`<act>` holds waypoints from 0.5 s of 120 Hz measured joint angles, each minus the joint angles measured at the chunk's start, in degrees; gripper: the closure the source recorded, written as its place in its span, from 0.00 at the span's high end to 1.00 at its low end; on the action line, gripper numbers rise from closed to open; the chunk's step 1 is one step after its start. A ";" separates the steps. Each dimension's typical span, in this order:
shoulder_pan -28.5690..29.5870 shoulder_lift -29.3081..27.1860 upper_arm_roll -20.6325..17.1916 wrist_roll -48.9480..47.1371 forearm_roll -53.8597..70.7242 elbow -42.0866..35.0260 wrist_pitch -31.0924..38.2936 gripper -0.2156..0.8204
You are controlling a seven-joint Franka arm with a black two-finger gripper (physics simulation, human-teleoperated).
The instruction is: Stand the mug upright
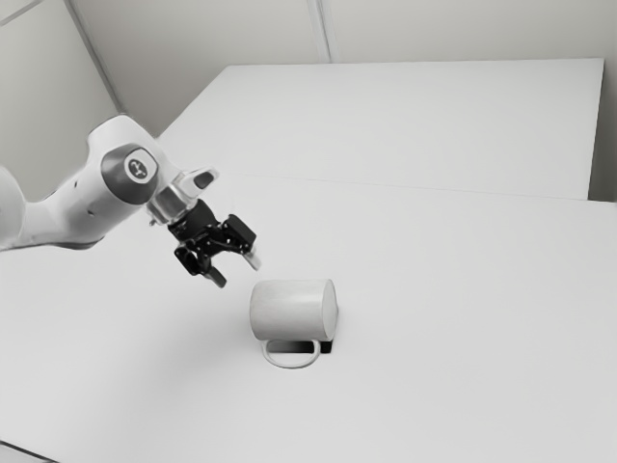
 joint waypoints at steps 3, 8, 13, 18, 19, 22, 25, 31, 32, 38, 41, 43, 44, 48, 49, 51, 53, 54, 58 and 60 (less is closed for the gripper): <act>0.28 0.35 0.20 0.91 -1.62 -0.65 0.53 0.79; 0.70 0.78 0.41 2.37 -3.89 -1.42 1.27 0.79; 0.95 1.16 0.51 3.82 -5.96 -1.82 1.88 0.79; 1.05 1.42 0.55 5.32 -8.03 -2.22 2.38 0.79; 1.05 1.47 0.56 5.62 -8.45 -2.32 2.47 0.79; 1.06 1.65 0.57 6.54 -9.76 -2.62 2.71 0.79; 1.05 1.83 0.58 7.47 -11.10 -2.97 2.92 0.79; 1.03 2.12 0.59 9.36 -13.79 -3.87 3.28 0.79; 1.02 2.17 0.59 9.67 -14.27 -4.06 3.33 0.79; 0.99 2.34 0.59 11.61 -17.22 -5.41 3.60 0.79; 0.97 2.40 0.59 12.56 -18.54 -5.97 3.71 0.79; 0.96 2.44 0.59 13.18 -19.42 -6.34 3.78 0.79; 0.96 2.49 0.59 13.50 -19.88 -6.52 3.81 0.79; 0.96 2.66 0.59 14.79 -21.82 -7.31 3.91 0.79; 0.97 2.70 0.59 15.12 -22.34 -7.49 3.93 0.79; 0.99 2.78 0.59 15.77 -23.31 -7.80 3.95 0.79; 1.02 2.83 0.59 16.42 -24.27 -8.08 3.97 0.79; 1.03 2.85 0.59 16.74 -24.74 -8.19 3.98 0.79; 1.10 2.91 0.59 18.01 -26.63 -8.54 3.95 0.79; 1.13 2.92 0.59 18.64 -27.57 -8.66 3.93 0.79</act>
